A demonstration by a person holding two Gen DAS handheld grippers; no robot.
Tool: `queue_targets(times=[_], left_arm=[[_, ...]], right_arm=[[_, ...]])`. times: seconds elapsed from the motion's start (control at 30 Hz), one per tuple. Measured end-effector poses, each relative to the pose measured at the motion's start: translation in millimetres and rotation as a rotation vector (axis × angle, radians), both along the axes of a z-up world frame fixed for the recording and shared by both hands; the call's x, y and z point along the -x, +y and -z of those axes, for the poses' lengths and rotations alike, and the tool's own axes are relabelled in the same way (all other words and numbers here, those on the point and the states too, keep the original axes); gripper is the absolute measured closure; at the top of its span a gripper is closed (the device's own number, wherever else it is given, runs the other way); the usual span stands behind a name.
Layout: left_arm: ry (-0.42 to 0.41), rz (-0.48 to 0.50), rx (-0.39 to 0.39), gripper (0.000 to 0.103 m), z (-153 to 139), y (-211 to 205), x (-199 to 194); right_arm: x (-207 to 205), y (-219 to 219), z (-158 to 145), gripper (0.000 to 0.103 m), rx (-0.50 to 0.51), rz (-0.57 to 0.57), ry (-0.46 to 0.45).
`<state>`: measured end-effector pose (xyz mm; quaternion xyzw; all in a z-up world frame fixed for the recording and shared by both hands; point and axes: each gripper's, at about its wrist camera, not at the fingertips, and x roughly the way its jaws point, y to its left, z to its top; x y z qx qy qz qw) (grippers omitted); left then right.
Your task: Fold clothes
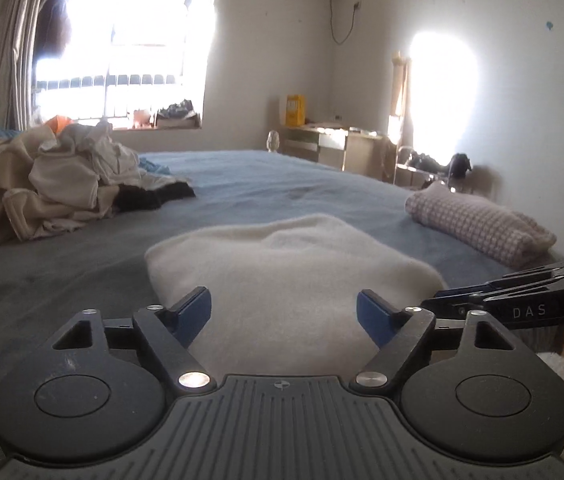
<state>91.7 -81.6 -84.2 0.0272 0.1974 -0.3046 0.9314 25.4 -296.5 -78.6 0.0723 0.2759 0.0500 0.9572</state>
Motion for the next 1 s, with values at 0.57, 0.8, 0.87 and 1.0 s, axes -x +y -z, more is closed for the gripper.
queue_targets(times=[0.57,0.8,0.87,1.0], left_arm=[[-0.002,-0.035,-0.037,0.019,31.5,-0.3,16.0],[0.008,-0.039,-0.003,0.017,34.8,3.5,13.8],[0.013,-0.043,0.009,0.017,35.9,4.2,13.8],[0.021,-0.041,0.033,0.017,38.3,7.2,12.9]], right_arm=[[-60.8,-20.6,9.8,0.095,0.012,-0.058,0.047],[-74.5,6.4,-48.7,0.09,0.064,-0.093,0.009],[-95.3,17.0,-52.7,0.09,0.088,-0.117,0.004],[-158.2,-0.2,-19.7,0.09,0.087,-0.027,0.116]])
